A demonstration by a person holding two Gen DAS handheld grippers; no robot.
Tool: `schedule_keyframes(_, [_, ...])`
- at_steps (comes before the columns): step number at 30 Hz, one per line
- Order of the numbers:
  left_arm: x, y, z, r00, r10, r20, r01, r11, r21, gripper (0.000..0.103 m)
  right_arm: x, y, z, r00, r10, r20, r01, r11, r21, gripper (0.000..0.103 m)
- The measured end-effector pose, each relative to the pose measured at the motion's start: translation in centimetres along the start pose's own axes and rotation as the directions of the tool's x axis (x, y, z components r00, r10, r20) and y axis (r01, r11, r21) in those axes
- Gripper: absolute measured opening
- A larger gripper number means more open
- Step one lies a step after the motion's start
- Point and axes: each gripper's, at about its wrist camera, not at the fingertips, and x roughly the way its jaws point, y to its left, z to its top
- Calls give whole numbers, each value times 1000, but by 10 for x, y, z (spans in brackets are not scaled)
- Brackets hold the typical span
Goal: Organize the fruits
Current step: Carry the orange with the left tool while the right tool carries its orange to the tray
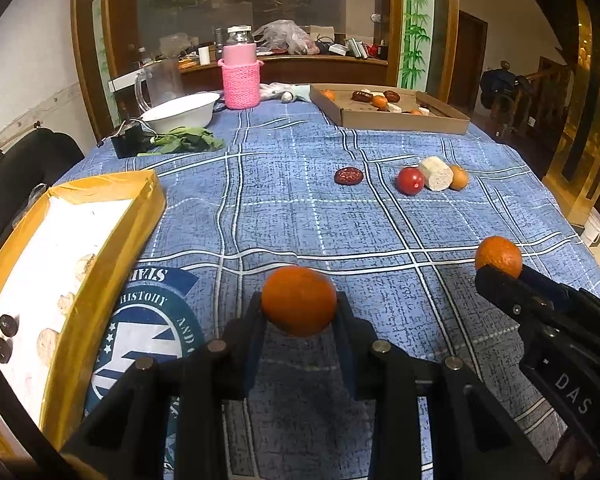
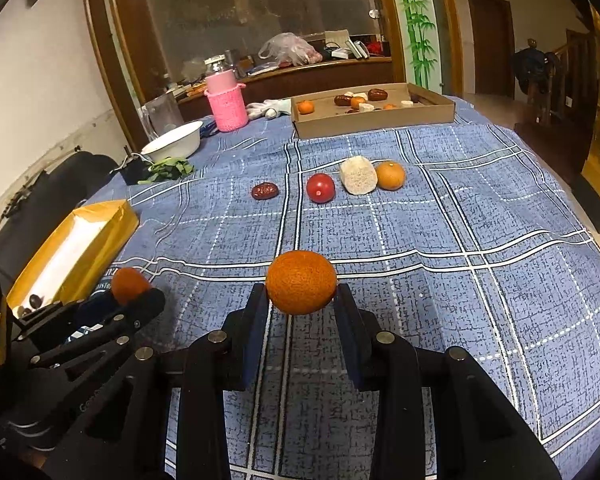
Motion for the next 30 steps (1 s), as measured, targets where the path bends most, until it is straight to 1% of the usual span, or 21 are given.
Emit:
schedule_keyframes(13, [3, 1, 0, 1000, 18, 1, -18, 1000, -12, 35, -3, 0, -1, 1000, 9, 13, -9, 1000, 0, 33])
schedule_keyframes(30, [4, 2, 1, 1000, 20, 0, -20, 1000, -13, 35, -3, 1, 0, 1000, 10, 18, -10, 1000, -7, 33])
